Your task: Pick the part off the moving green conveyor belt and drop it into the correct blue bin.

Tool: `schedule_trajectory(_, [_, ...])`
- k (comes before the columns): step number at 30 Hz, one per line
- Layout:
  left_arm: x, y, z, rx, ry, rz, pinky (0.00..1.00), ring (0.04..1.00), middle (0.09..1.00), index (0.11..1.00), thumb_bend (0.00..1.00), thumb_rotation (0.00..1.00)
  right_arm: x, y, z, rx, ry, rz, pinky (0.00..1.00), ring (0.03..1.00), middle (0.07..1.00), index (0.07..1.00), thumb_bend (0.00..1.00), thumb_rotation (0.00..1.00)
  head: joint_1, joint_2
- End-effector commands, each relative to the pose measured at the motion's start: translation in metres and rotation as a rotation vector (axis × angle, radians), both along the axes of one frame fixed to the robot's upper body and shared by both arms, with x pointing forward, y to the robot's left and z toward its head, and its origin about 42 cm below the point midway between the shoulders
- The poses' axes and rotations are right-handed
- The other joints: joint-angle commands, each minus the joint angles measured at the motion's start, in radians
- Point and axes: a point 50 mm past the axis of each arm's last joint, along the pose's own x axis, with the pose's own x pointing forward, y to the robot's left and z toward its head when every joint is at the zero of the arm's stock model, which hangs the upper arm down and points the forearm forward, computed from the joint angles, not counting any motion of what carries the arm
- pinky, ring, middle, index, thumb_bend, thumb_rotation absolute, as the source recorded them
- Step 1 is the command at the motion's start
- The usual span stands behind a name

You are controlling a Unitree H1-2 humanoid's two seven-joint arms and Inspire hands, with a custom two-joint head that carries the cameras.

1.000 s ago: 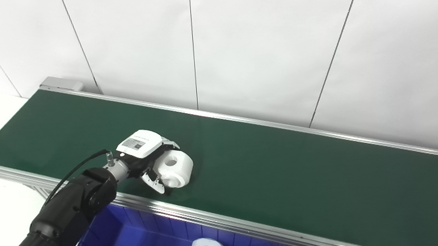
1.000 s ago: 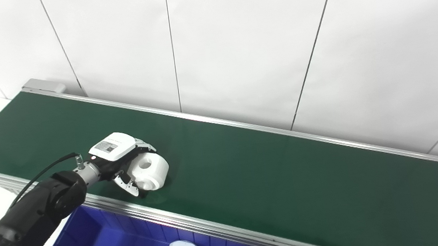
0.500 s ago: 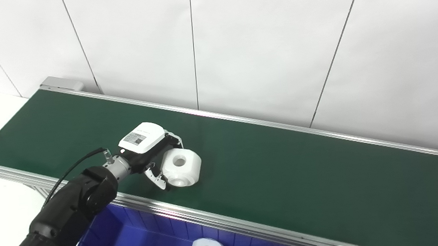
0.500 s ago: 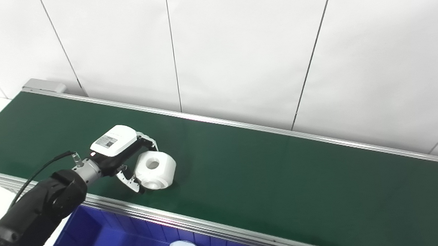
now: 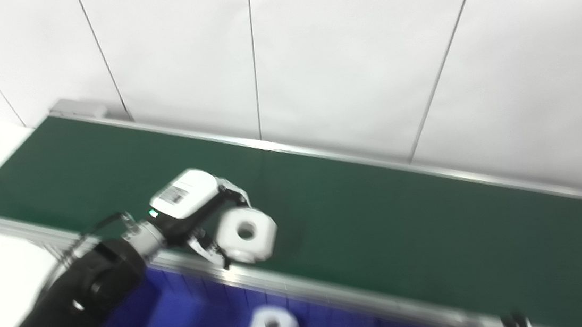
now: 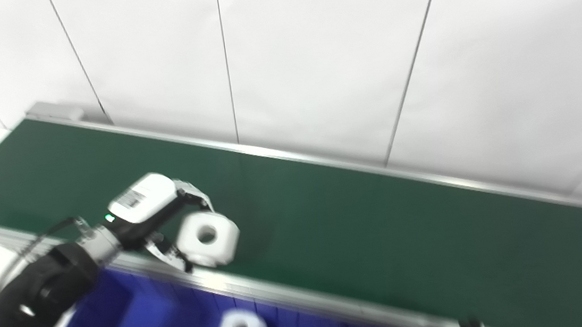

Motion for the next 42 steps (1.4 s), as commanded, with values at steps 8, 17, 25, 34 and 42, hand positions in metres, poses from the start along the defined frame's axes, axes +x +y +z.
schedule_trajectory(8, [-0.026,0.004,0.007,0.073,0.073,-0.029,0.68,0.675,0.608,0.483,0.52,0.05,0.008,-0.008,0.034,0.027,-0.017,0.005,0.76,0.805,0.944,0.986,0.71,1.00,0.003,0.082])
schedule_trajectory(17, [-0.028,-0.003,0.001,0.117,0.137,-0.079,0.69,0.671,0.620,0.483,0.52,0.05,0.012,-0.006,0.036,0.022,-0.013,0.002,0.72,0.786,0.928,0.969,0.70,0.99,-0.035,0.068])
schedule_trajectory(25, [-0.033,-0.013,0.003,0.127,0.205,-0.123,0.64,0.681,0.696,0.609,0.75,0.20,0.012,-0.004,0.032,0.026,-0.020,0.002,0.71,0.784,0.924,0.969,0.69,0.99,-0.053,0.055])
schedule_trajectory(34, [-0.046,-0.022,0.018,0.066,0.219,-0.153,0.70,0.769,0.792,0.748,0.97,0.42,0.011,0.000,0.032,0.012,-0.019,0.005,0.70,0.771,0.918,0.962,0.66,1.00,-0.070,0.053])
schedule_trajectory(42, [-0.065,-0.039,0.036,-0.066,0.189,-0.190,0.71,0.781,0.797,0.739,0.96,0.44,0.011,0.003,0.031,0.011,-0.017,0.000,0.70,0.769,0.915,0.963,0.67,1.00,-0.091,0.058])
